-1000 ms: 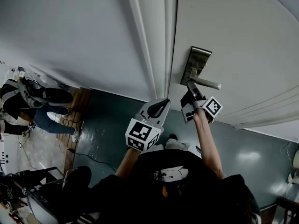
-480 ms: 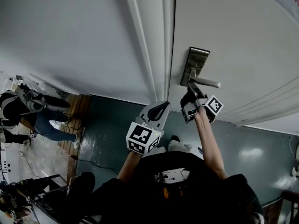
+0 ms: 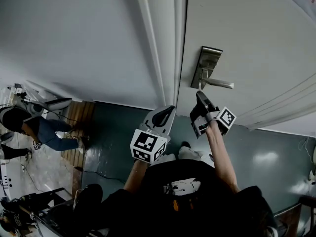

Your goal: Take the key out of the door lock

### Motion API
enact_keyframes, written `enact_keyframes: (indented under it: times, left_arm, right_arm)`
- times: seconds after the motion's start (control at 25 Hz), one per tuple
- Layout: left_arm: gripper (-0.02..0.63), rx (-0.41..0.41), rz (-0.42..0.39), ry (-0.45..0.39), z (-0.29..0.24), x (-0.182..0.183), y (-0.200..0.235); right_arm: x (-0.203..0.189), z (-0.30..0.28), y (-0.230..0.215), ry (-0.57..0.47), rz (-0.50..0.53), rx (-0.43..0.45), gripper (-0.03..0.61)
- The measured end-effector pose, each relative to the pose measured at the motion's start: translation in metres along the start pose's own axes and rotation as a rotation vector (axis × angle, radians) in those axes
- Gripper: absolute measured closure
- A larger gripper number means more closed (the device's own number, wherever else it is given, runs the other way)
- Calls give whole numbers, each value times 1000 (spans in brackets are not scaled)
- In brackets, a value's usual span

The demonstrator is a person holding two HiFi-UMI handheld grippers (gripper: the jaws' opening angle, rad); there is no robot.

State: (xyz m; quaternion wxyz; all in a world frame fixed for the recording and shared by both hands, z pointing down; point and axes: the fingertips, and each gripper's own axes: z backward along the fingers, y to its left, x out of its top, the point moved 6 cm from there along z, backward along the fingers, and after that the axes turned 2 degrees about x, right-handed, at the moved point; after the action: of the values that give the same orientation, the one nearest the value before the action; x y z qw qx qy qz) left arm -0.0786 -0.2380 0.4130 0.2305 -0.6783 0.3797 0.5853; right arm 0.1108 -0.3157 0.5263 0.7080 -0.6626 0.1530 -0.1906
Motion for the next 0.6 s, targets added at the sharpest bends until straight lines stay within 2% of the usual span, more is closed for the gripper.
enact_keyframes:
  times: [0.24,0.6]
  left_arm:
    - [604,-24,-4,-13,26,3,-7]
    - [604,-29,6,-5,61,-15,-6]
  right_arm:
    - [-35,16,29,70,77,30,557]
    - [-80,43,44,141,151,49,557]
